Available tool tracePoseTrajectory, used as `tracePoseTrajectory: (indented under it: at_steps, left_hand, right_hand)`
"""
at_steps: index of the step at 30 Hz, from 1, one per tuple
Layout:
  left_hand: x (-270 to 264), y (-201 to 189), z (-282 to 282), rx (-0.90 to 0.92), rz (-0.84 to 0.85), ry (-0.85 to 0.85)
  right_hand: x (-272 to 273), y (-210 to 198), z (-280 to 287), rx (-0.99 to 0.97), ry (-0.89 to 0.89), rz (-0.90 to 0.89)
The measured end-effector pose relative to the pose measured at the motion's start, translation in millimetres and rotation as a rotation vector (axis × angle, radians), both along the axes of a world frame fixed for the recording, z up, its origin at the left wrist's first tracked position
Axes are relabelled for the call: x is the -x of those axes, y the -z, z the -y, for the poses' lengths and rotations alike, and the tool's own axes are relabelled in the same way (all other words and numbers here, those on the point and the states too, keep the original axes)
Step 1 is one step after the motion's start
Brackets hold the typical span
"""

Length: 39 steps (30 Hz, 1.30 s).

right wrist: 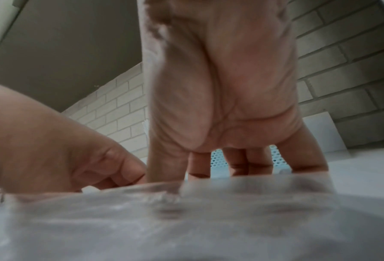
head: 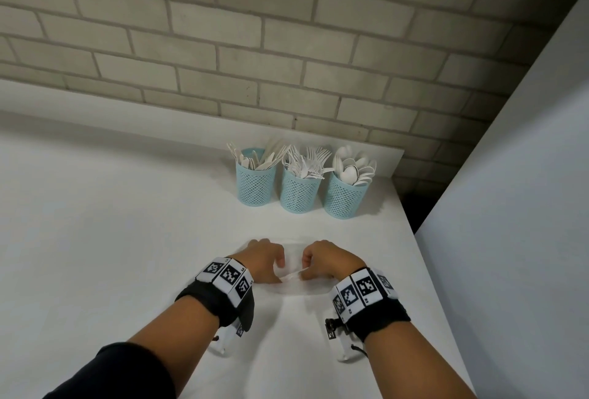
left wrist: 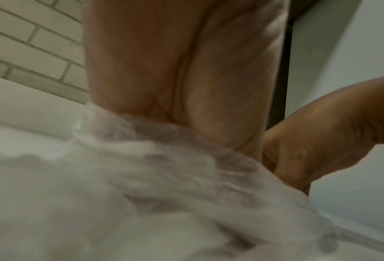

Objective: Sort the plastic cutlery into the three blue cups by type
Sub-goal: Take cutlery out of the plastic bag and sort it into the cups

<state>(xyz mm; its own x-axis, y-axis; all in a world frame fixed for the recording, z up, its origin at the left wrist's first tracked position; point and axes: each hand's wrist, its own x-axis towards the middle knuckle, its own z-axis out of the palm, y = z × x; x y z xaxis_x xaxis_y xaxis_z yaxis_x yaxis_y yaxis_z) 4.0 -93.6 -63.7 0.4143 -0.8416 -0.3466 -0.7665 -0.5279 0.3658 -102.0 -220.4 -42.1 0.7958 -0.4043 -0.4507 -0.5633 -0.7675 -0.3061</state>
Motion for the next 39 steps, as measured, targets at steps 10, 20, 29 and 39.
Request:
tracePoseTrajectory:
  at_steps: [10,20,29,39]
  left_hand:
    - [-1,-6,-2,0.088,0.013,0.049]
    - [-4,-8,-11,0.094,-0.007,0.038]
    - [-11,-7,-16,0.253,-0.121,-0.070]
    - [-10,-11,-27,0.395,-0.085,-0.065]
  right_hand:
    - [7,3,15,-0.080,0.053,0.027]
    - [11,5,28,-0.463,0.550,0.201]
    - [17,-8,38,-0.864,0.984,0.368]
    - [7,-57,12,-0.309,0.755,1.091]
